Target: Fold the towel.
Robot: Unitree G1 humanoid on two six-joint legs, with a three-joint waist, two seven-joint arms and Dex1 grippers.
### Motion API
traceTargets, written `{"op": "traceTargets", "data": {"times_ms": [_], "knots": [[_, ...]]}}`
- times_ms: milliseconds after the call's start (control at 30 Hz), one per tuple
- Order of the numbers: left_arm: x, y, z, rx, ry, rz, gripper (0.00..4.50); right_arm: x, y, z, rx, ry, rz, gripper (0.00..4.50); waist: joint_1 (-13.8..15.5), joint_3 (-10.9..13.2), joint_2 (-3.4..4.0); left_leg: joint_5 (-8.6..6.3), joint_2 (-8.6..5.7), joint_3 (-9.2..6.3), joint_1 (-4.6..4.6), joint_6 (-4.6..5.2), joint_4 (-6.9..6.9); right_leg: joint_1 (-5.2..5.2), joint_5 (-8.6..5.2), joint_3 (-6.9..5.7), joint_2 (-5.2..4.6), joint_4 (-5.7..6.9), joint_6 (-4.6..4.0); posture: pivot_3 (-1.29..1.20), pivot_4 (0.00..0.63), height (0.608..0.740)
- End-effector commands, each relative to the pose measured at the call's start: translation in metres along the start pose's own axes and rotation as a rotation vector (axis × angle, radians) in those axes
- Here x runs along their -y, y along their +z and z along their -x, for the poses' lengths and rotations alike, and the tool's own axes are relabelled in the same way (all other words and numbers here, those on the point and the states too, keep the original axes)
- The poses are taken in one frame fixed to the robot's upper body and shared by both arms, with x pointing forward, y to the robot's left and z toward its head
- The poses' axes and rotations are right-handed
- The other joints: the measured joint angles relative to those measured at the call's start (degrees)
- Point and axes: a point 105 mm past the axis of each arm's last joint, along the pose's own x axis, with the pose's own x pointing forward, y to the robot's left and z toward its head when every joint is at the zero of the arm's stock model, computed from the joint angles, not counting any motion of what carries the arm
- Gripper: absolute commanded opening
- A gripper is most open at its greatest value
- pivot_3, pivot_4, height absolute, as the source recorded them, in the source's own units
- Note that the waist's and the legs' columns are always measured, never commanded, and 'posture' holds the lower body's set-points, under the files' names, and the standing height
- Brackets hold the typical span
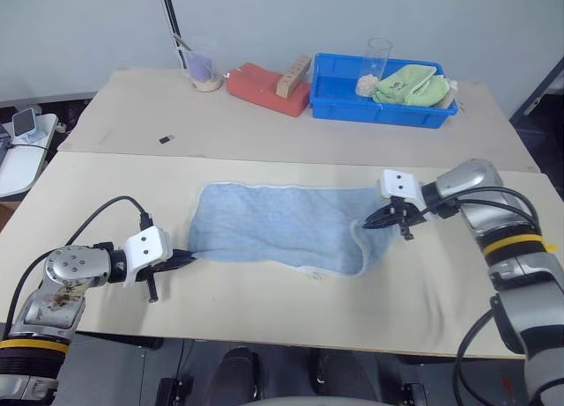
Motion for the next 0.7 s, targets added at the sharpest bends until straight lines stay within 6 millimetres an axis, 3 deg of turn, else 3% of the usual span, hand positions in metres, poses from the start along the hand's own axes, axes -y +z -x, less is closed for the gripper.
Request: {"op": "traceTargets", "data": {"times_ms": [33,267,367,467,700], "knots": [[-0.011,0.011,0.017,0.021,0.037,0.007,0.0,-0.001,0.008,0.029,0.034,-0.055,0.01,0.04,0.0,0.0,0.0,0.0,0.0,-0.01,-0.01,0.0,0.0,0.0,0.0,-0.01,0.0,0.0,0.0,0.0,0.15,0.675],[-0.022,0.02,0.032,0.043,0.051,0.077,0.0,-0.006,0.011,0.062,0.122,-0.16,-0.117,0.04,-0.2,0.0,-0.01,0.0,0.01,0.0,0.04,0.0,0.0,0.0,-0.03,-0.02,0.03,0.02,0.0,0.0,0.15,0.675],[-0.018,0.019,0.029,0.039,0.018,0.078,0.0,-0.021,0.002,0.05,0.095,-0.14,-0.137,0.04,-0.2,0.0,-0.01,0.0,0.02,-0.02,0.04,0.0,-0.01,0.01,-0.06,-0.05,0.04,0.01,-0.02,0.0,0.15,0.675],[-0.013,0.025,0.021,0.057,-0.008,0.074,0.0,-0.034,0.006,0.036,0.122,-0.105,-0.17,0.04,-0.2,0.0,-0.02,0.0,0.0,-0.01,0.04,0.0,-0.01,0.03,-0.09,-0.04,0.03,0.0,0.0,0.0,0.15,0.675],[-0.006,0.029,0.015,0.056,-0.024,0.053,0.0,-0.041,0.014,0.032,0.101,-0.108,-0.066,2.36,-0.4,0.0,-0.02,0.0,0.01,0.0,0.06,0.0,0.0,0.03,-0.19,0.0,0.04,-0.01,0.17,0.0,0.15,0.675]]}}
